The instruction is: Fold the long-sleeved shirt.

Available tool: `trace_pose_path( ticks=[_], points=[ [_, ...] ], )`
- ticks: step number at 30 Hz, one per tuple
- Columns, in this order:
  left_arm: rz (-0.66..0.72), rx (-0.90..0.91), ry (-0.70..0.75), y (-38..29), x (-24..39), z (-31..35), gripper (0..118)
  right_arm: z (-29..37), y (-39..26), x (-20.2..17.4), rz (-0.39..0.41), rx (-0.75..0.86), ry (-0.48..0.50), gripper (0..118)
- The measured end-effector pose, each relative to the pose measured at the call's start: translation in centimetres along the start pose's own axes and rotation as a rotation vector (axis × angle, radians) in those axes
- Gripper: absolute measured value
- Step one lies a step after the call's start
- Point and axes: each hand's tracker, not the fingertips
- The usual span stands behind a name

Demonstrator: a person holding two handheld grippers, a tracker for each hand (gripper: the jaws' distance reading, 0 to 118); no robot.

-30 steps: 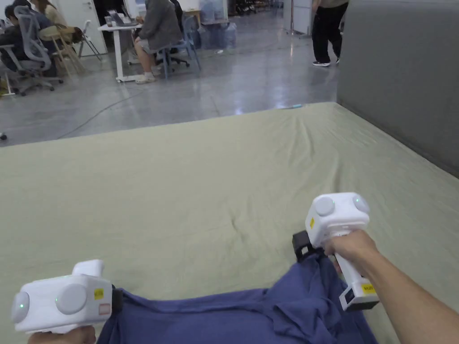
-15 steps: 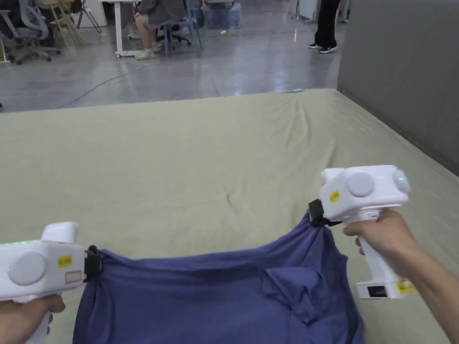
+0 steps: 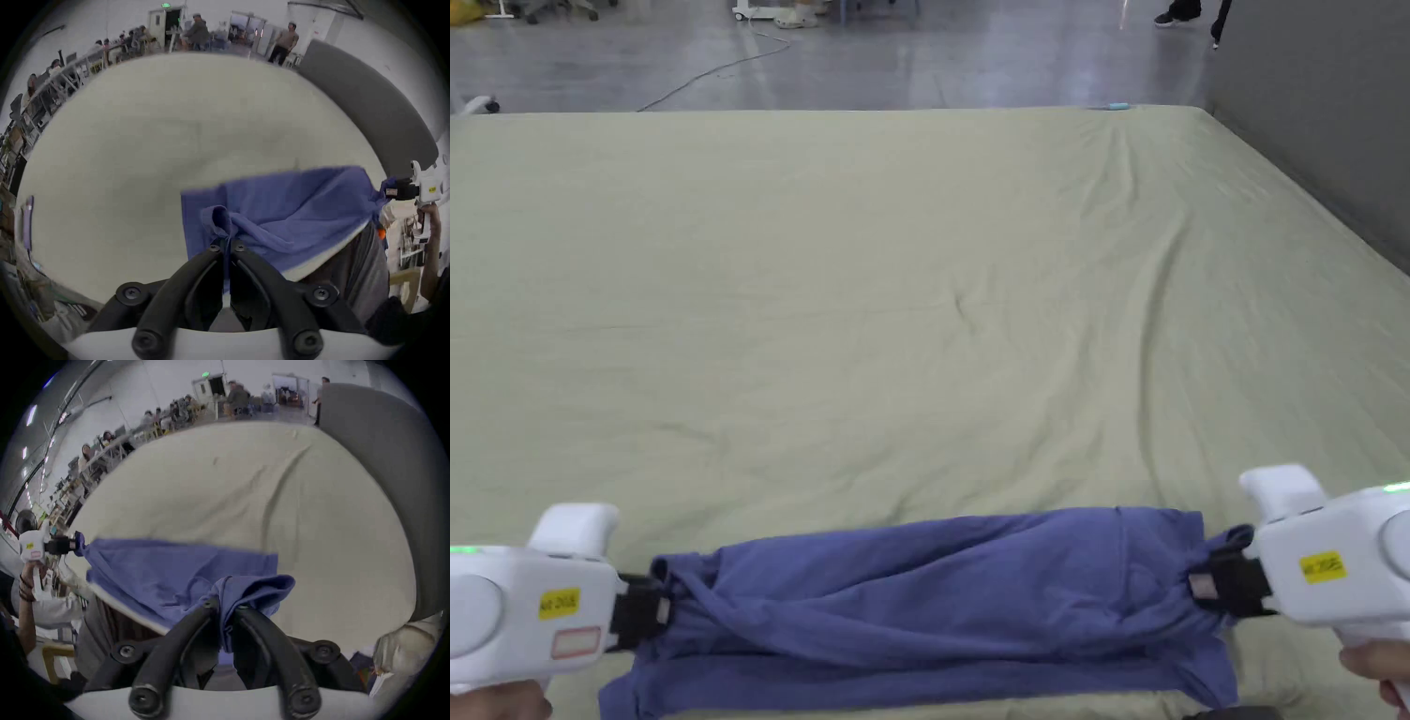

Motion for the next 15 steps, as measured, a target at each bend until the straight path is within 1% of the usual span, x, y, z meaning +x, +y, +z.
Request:
trace_pose_path(
  ticks=[1, 3, 4, 7, 8, 9, 10, 11, 12, 13, 14, 15],
  points=[
    [0.008, -0.035, 0.003, -0.2, -0.3, -0.9, 0, -1.3, -0.4, -0.1, 0.025, -0.048, -0.011, 5],
    [0.006, -0.088, 0.013, -1.2, -0.4, -2.9, 0, -4.2, -0.6, 0.9, 0.066, -0.118, -0.085, 5],
    [0.021, -0.073, 0.042, -1.3, -0.4, -3.2, 0, -4.8, -0.7, 1.1, 0.053, -0.1, -0.085, 5],
    [0.043, -0.046, 0.029, -1.4, -0.3, -2.8, 0, -4.0, -0.3, 2.0, -0.005, -0.084, -0.059, 6],
    [0.047, -0.042, 0.027, -1.4, -0.2, -2.4, 0, -3.7, -0.2, 1.9, 0.004, -0.078, -0.064, 7],
    [0.048, -0.035, 0.027, -1.1, -0.3, -1.8, 0, -3.2, -0.3, 1.7, 0.012, -0.068, -0.073, 20],
    [0.052, -0.016, 0.036, -1.0, -0.1, -1.1, 3, -2.5, -0.2, 1.5, 0.029, -0.061, -0.091, 43],
    [0.048, 0.038, -0.004, -0.8, -0.1, 0.2, 19, -1.2, -0.3, 1.4, 0.04, -0.042, -0.09, 72],
    [0.035, 0.076, -0.044, -0.4, -0.2, 1.5, 70, 0.4, -0.2, 1.3, 0.045, 0.005, -0.071, 96],
    [0.029, 0.105, -0.06, 0.1, 0.0, 2.8, 105, 2.2, 0.2, 1.0, 0.033, 0.046, -0.049, 96],
    [0.024, 0.14, -0.051, 0.7, 0.5, 4.4, 118, 3.9, 0.7, 0.4, 0.026, 0.078, -0.052, 97],
    [0.011, 0.214, -0.048, 1.1, 1.0, 6.0, 118, 5.5, 1.3, -0.2, 0.004, 0.128, -0.069, 96]
  ],
)
